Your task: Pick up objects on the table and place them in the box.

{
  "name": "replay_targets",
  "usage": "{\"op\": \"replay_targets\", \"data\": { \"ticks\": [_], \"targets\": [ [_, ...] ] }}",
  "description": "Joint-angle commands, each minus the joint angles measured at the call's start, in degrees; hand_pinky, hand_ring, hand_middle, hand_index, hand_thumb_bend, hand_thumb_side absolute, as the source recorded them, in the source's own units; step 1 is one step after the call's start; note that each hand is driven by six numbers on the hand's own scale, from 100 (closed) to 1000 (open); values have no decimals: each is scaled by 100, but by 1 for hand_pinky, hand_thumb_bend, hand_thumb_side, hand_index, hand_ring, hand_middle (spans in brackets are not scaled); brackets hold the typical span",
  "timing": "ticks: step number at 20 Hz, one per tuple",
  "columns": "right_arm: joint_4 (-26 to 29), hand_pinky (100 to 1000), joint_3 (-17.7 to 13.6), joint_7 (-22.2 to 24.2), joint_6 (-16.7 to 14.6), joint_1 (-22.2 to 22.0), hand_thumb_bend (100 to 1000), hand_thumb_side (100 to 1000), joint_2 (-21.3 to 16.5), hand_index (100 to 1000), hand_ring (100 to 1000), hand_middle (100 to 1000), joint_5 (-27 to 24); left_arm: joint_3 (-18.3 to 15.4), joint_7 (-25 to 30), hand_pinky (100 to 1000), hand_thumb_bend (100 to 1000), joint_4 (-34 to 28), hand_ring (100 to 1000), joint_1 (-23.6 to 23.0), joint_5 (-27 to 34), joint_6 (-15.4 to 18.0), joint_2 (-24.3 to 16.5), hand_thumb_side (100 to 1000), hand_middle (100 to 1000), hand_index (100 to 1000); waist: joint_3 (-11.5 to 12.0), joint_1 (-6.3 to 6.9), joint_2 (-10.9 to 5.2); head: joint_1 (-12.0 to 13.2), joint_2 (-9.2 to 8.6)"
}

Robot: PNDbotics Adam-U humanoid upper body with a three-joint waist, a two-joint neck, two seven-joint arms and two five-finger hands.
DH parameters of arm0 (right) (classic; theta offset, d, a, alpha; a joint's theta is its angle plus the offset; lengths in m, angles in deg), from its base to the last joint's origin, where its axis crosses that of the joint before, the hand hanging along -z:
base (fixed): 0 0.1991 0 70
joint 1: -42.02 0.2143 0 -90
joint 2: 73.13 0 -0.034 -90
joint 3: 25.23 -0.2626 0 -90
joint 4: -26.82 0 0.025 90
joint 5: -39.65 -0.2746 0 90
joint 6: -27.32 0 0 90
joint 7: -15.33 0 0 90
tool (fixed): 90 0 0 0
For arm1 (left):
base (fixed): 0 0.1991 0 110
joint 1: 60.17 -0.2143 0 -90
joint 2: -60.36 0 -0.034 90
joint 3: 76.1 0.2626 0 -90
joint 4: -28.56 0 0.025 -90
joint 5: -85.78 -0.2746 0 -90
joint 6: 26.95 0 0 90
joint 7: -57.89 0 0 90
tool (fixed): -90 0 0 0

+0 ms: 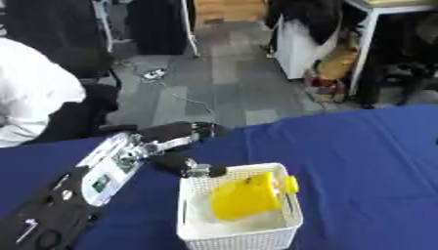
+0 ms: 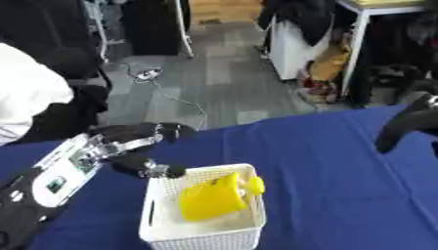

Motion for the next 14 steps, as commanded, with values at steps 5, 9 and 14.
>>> {"op": "replay_targets", "data": {
  "ticks": [5, 9, 14],
  "targets": [
    [89, 430, -29, 18, 41, -29, 289, 926, -183, 606, 418, 471, 34, -533, -2224, 427, 280, -2371, 551, -1430, 2004, -69, -288, 935, 573, 741, 210, -32, -107, -558, -428],
    [89, 413, 120, 48, -27, -121, 294, 921, -290, 557, 404, 456, -128, -860, -2805, 382, 272, -3909, 475, -2585, 2508, -179, -66, 890, 501, 692, 427, -133, -174, -801, -646],
    [89, 384, 1255, 409, 170, 128, 379, 871, -140, 565, 371, 449, -2313, -1074, -3144, 385, 281, -4309, 465, -3243, 2618, 174, 459, 874, 495, 681, 768, -313, -434, -1887, -603]
  ]
}}
